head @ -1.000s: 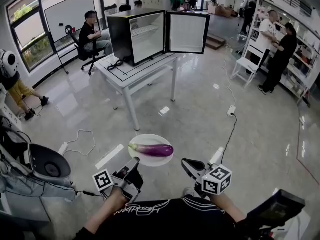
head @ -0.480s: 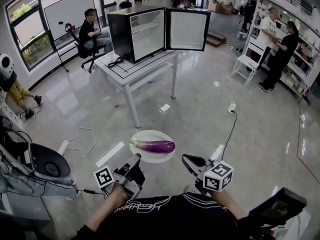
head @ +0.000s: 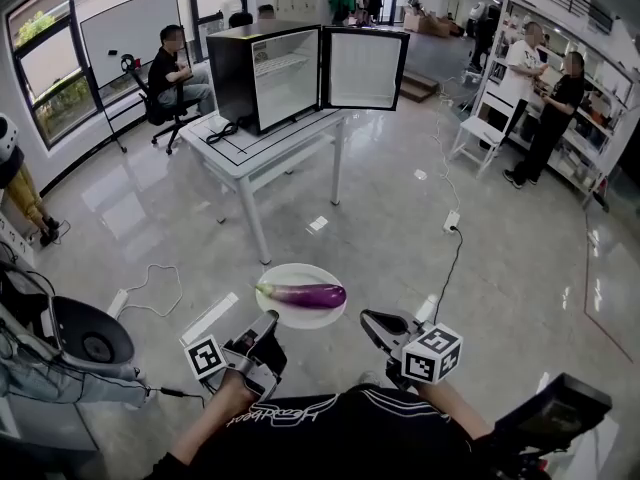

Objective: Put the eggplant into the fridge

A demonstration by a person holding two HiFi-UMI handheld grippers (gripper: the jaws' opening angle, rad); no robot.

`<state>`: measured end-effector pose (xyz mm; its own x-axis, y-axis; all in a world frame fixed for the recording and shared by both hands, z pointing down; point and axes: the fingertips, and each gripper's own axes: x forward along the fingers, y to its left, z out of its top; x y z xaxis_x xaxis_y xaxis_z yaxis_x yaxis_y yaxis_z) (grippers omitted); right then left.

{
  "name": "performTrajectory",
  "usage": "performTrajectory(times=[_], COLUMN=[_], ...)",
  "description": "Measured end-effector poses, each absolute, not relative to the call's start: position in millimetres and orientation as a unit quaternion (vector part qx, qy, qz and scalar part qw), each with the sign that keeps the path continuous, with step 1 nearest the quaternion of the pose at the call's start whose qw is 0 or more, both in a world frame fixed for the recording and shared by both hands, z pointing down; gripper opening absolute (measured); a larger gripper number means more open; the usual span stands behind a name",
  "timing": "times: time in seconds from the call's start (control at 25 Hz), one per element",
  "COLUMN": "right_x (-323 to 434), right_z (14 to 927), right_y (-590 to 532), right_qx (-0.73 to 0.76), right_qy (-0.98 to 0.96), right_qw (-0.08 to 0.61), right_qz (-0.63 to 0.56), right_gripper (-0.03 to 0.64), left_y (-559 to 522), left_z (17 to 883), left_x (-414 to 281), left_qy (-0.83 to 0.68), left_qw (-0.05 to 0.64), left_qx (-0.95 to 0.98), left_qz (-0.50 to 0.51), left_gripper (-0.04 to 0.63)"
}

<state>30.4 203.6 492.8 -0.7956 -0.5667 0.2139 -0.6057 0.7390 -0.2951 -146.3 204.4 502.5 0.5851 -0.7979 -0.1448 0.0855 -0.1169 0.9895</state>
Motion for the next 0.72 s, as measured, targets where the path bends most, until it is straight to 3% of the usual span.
performTrajectory(times=[0.72], right_x=[15], right_z=[501], right_y=[174], right_qx=[0.301], right_qy=[-0.929], right_qw=[0.067], right_qz=[0.204], right_gripper=[0.006], left_y=[178], left_z=[507], left_x=[-156], left_qy=[-0.284], left_qw=[0.612], left_qx=[0.644], left_qz=[-0.36], left_gripper=[0.017])
